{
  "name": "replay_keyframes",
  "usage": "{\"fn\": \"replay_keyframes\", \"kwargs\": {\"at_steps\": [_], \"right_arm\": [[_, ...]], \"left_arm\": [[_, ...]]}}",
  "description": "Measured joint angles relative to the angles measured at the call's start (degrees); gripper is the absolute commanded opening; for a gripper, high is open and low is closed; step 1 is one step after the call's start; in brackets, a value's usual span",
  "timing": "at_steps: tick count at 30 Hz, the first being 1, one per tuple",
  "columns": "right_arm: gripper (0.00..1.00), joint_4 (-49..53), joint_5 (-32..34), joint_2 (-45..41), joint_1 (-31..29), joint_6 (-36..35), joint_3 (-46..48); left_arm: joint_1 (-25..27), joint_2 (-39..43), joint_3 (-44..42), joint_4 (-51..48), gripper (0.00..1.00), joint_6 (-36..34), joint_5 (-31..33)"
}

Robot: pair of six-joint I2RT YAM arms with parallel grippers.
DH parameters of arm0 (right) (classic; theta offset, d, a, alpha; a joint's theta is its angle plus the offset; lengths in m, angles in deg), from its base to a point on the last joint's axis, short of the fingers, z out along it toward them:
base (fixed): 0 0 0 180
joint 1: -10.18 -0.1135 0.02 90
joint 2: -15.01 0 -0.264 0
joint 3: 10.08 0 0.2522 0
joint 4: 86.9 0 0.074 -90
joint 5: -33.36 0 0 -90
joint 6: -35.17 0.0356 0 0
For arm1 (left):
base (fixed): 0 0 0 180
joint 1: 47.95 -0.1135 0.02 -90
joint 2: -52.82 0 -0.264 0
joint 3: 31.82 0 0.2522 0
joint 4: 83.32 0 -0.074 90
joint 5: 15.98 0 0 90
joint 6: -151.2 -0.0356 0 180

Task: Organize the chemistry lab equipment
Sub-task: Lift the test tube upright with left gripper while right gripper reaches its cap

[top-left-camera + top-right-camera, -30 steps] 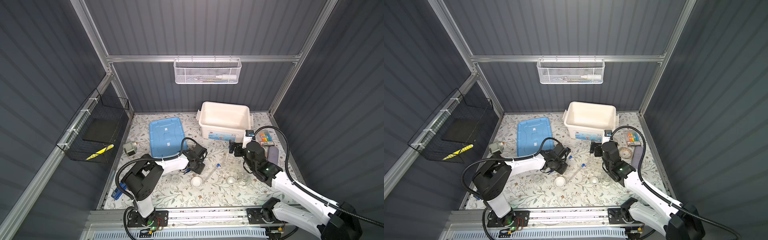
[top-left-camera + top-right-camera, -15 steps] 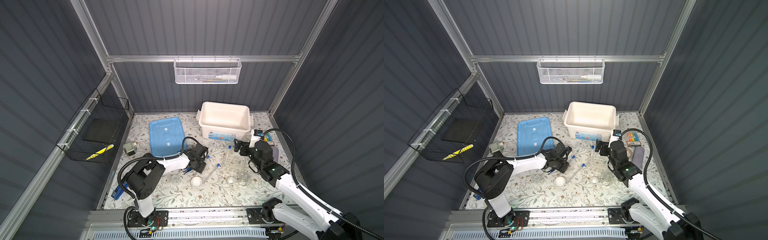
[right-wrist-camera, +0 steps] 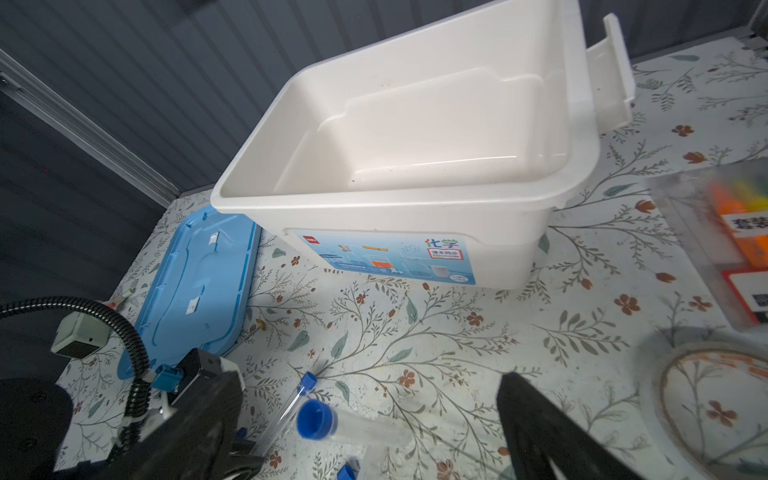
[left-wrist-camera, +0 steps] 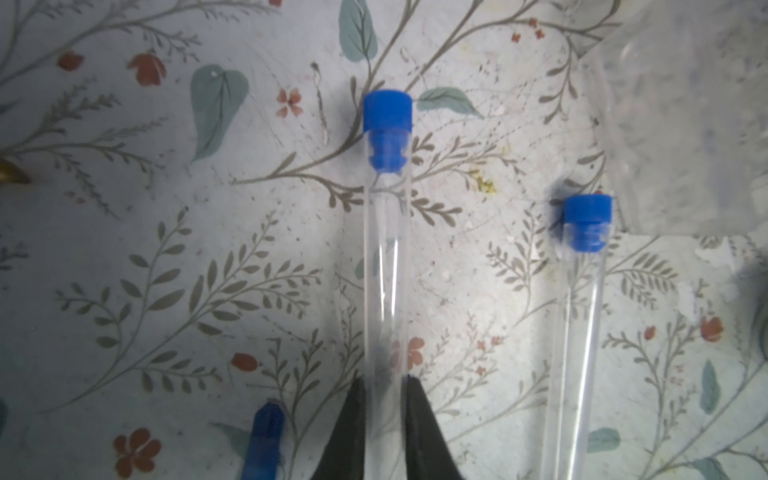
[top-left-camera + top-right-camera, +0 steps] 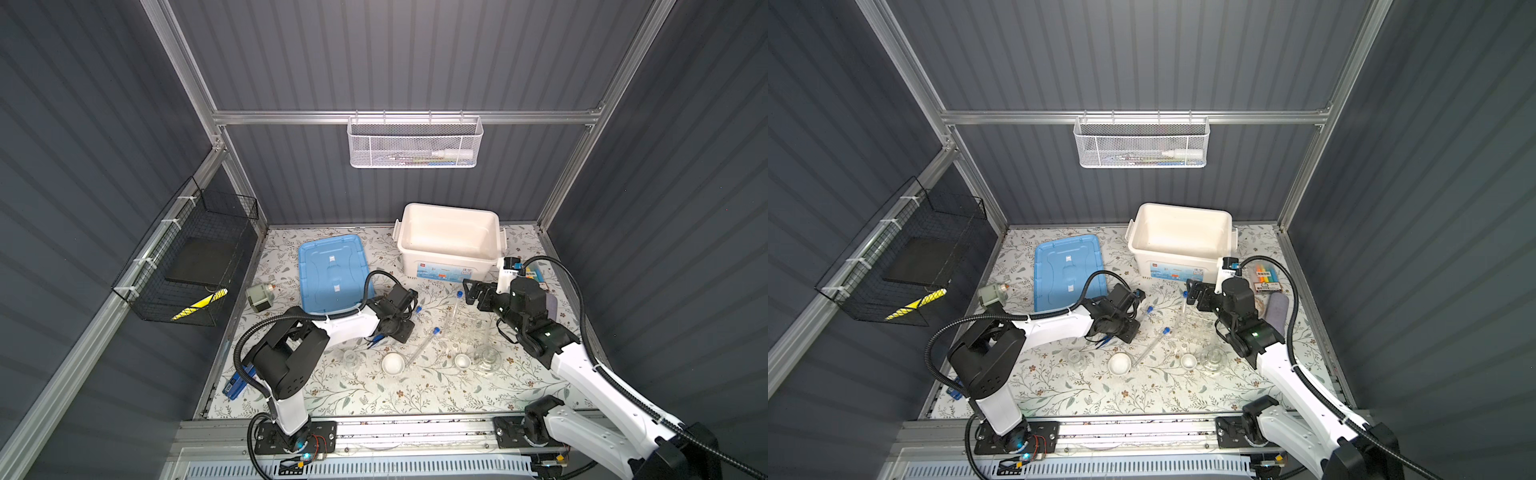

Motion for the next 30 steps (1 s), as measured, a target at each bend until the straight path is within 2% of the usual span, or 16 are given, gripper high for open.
{"fn": "replay_keyframes", "kwargs": {"at_steps": [8,15,21,30], "right_arm": [[0.95,1.7,-4.0,1.6,0.0,0.0,-4.4],[0.9,5.1,-8.9,7.2,0.0,0.0,-10.2],[0.83,8.1,-15.2,13.3,0.8,0.4,-16.4],[0.73,10.5,-24.5,18.9,3.6,3.1,-19.9]], "left_arm": [[0.0,5.0,0.7,2.8,0.13,-0.4,0.8],[0.0,8.9,1.0,6.8,0.13,-2.0,0.9],[0.0,9.2,1.6,9.4,0.13,-3.5,0.9],[0.0,9.2,3.3,12.6,0.13,-4.6,0.5]]}}
